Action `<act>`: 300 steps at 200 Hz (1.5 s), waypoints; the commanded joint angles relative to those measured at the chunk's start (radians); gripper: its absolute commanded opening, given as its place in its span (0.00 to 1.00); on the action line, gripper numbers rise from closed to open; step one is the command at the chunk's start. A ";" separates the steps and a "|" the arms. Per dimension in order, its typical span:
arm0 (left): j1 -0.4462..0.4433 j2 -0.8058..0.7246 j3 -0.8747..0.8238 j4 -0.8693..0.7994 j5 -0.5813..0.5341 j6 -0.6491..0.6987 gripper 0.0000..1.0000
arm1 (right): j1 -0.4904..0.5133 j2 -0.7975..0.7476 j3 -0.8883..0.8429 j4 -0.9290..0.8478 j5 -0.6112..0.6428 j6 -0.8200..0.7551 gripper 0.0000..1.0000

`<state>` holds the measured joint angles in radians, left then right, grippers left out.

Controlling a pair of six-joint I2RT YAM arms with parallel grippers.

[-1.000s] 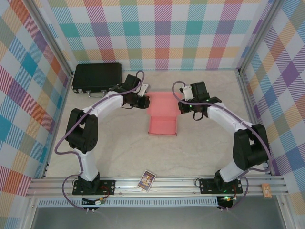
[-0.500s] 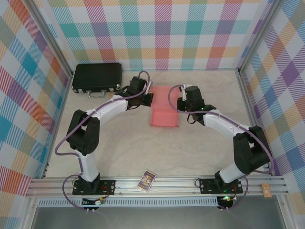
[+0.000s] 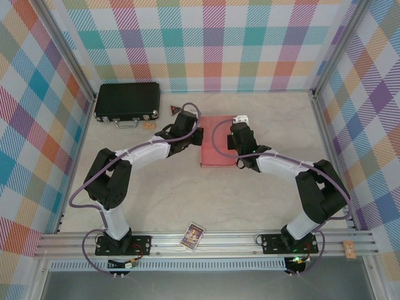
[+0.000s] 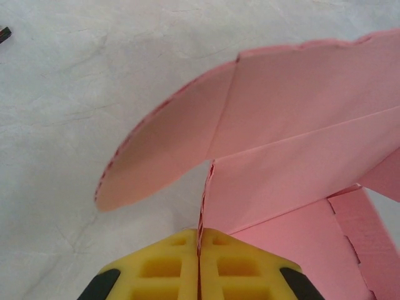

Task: Fold the paper box

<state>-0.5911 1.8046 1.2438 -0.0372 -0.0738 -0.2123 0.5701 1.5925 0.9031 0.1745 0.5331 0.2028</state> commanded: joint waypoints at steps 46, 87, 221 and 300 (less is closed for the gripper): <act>-0.056 -0.088 -0.105 0.155 -0.153 -0.026 0.08 | 0.043 -0.017 -0.098 0.228 0.163 0.012 0.00; -0.099 -0.099 -0.153 0.205 -0.217 -0.025 0.09 | 0.062 -0.019 -0.136 0.243 0.204 0.054 0.00; -0.190 -0.110 -0.241 0.272 -0.349 -0.056 0.18 | 0.135 -0.060 -0.222 0.231 0.340 0.167 0.00; -0.164 -0.136 -0.247 0.218 -0.331 -0.048 0.27 | 0.140 -0.083 -0.211 0.238 0.326 0.067 0.02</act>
<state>-0.7681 1.7187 1.0084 0.2100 -0.4107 -0.2546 0.7021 1.5486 0.6949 0.4034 0.8555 0.3275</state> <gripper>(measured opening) 0.257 0.063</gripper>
